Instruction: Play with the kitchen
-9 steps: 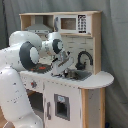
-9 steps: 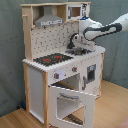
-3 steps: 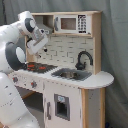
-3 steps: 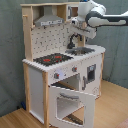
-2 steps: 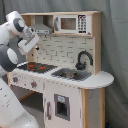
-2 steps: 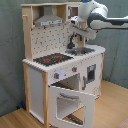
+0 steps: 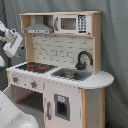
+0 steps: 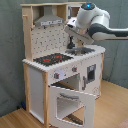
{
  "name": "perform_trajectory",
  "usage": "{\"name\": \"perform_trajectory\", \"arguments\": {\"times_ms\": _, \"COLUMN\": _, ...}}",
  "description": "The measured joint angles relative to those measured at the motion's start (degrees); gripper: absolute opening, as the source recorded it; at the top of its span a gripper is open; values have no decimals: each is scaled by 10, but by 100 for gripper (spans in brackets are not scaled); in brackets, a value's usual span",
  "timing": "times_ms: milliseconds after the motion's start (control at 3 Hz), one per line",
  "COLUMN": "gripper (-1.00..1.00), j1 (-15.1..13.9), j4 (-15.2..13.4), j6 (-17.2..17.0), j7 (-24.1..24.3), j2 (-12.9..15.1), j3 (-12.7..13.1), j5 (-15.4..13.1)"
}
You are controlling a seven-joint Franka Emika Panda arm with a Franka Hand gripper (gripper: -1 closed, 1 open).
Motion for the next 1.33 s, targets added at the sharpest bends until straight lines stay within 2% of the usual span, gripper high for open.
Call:
{"name": "perform_trajectory", "arguments": {"times_ms": 667, "gripper": 100, "j1": -37, "j4": 39, "j6": 59, "j7": 0, "j2": -61, "j3": 73, "j5": -22}}
{"name": "perform_trajectory", "arguments": {"times_ms": 1000, "gripper": 100, "j1": -58, "j4": 53, "j6": 95, "j7": 3, "j2": -93, "j3": 100, "j5": -23}}
{"name": "perform_trajectory", "arguments": {"times_ms": 1333, "gripper": 100, "j1": -70, "j4": 64, "j6": 135, "j7": 5, "j2": -134, "j3": 111, "j5": -23}}
